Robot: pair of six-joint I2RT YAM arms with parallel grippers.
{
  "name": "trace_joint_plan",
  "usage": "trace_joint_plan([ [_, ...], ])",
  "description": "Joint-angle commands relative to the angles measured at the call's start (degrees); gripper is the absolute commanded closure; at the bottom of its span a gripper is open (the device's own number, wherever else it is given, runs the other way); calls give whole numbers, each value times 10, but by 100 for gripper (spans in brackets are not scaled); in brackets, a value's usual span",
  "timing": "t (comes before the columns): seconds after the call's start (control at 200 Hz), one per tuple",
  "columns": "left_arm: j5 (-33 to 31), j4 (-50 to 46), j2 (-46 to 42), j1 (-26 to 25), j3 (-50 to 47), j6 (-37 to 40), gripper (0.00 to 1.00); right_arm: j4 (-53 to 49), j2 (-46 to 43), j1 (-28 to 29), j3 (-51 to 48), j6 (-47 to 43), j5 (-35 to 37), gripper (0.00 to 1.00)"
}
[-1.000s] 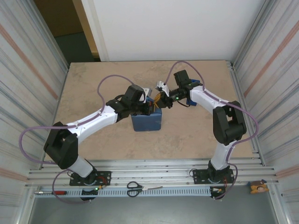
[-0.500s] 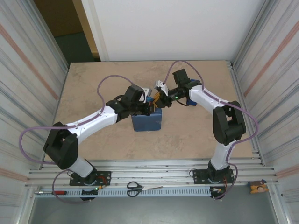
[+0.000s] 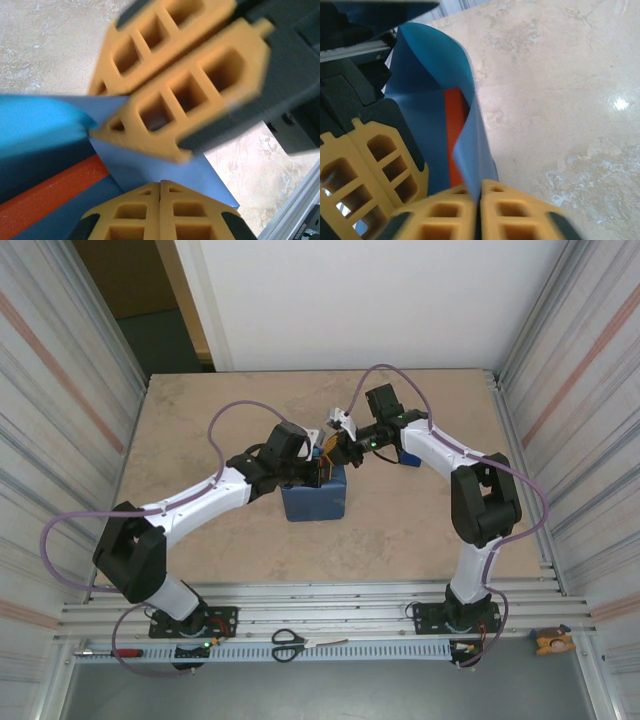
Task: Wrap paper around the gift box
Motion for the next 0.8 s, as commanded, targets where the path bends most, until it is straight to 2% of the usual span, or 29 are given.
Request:
trace_joint_plan([
  [0.0, 2, -56, 10, -5, -22, 6, 100, 38, 5, 3, 17, 35, -33, 75],
  [0.07, 2, -57, 10, -5, -22, 7, 100, 54, 9, 4, 18, 48, -41, 69],
  [0.155, 3, -56, 10, -5, -22, 7, 100, 56, 14, 8, 23, 51, -47, 71],
  [0.241, 2, -56, 10, -5, -22, 7, 100, 53, 19, 9, 28, 51, -53, 86],
  [0.296, 2, -57, 10, -5, -22, 8, 100, 55, 20, 10, 29, 53, -51, 99],
  [0.426, 4, -58, 9, -5, -22, 8, 100, 60, 11, 7, 26, 60, -54, 100],
  [0.451, 3, -58, 9, -5, -22, 8, 100, 61, 9, 7, 26, 62, -56, 94],
  [0.486, 2, -58, 9, -5, -23, 8, 100, 63, 6, 7, 26, 65, -56, 81],
  [0.521, 2, -58, 9, -5, -23, 8, 100, 66, 5, 7, 26, 69, -55, 77],
  [0.571, 3, -57, 10, -5, -22, 7, 100, 69, 6, 7, 25, 71, -56, 82],
  [0.636, 3, -56, 10, -5, -23, 7, 100, 81, 5, 6, 24, 84, -43, 95],
  [0.722, 3, -56, 11, -5, -22, 6, 100, 105, 1, 2, 15, 109, -47, 97],
  [0.757, 4, -56, 11, -5, -22, 6, 100, 116, -5, 1, 10, 120, -45, 91],
  [0.797, 4, -56, 10, -5, -23, 6, 100, 132, -13, -1, 1, 136, -38, 74],
])
